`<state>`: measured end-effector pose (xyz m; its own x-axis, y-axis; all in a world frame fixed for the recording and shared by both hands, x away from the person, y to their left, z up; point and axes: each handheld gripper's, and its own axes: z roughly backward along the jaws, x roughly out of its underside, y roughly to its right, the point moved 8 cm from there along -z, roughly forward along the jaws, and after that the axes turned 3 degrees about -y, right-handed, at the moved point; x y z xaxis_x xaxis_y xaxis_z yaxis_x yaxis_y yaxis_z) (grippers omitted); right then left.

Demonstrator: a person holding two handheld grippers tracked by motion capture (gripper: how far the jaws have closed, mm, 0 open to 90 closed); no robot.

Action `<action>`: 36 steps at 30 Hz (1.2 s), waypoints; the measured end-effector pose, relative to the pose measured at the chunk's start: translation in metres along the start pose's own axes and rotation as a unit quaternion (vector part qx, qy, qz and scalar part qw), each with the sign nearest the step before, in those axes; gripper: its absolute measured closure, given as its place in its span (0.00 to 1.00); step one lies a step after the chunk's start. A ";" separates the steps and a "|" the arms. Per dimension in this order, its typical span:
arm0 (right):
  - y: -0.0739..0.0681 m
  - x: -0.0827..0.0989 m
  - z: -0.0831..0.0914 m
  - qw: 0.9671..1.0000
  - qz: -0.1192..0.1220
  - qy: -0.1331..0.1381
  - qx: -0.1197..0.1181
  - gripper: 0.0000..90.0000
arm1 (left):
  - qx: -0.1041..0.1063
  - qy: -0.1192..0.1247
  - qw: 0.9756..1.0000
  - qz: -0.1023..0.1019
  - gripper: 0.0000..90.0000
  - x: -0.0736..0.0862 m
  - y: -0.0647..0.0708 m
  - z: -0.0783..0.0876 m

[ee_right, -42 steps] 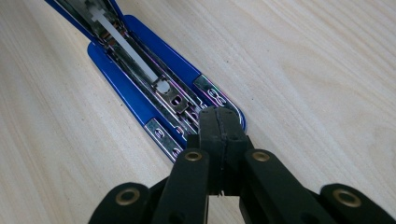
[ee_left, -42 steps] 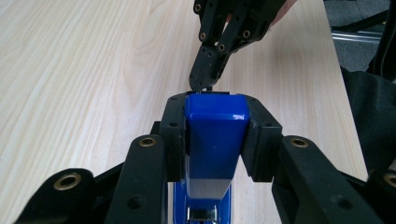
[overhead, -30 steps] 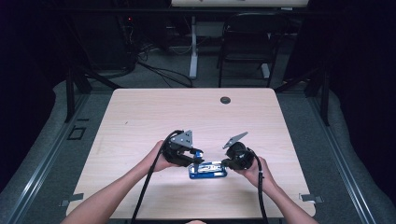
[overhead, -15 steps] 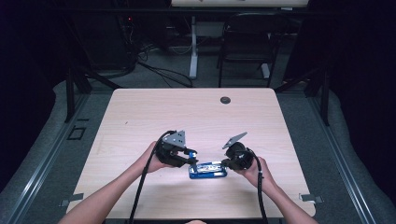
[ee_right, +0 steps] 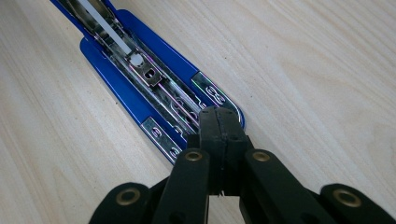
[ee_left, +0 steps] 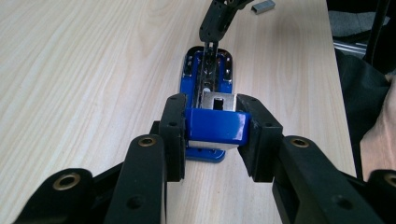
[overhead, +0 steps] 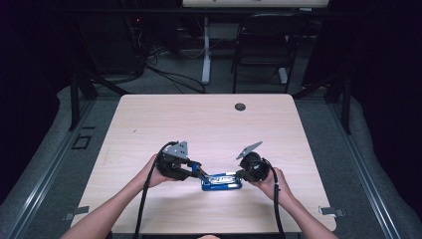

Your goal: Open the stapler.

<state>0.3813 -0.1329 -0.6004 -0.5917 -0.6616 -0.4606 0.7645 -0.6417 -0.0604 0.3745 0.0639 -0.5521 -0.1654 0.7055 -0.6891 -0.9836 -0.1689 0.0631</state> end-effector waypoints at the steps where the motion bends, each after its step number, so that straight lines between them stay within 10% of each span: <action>1: 0.000 0.000 0.000 1.000 0.000 0.000 0.000 1.00 | 0.000 -0.001 1.000 0.000 0.73 0.001 0.000 0.000; 36: 0.000 0.000 0.000 1.000 0.000 0.003 0.002 1.00 | 0.013 -0.043 0.999 0.023 0.72 0.035 -0.004 0.000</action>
<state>0.3814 -0.1334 -0.6006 -0.5903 -0.6590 -0.4661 0.7631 -0.6438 -0.0563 0.3728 0.0892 -0.5763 -0.2149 0.7547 -0.6199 -0.9762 -0.1858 0.1121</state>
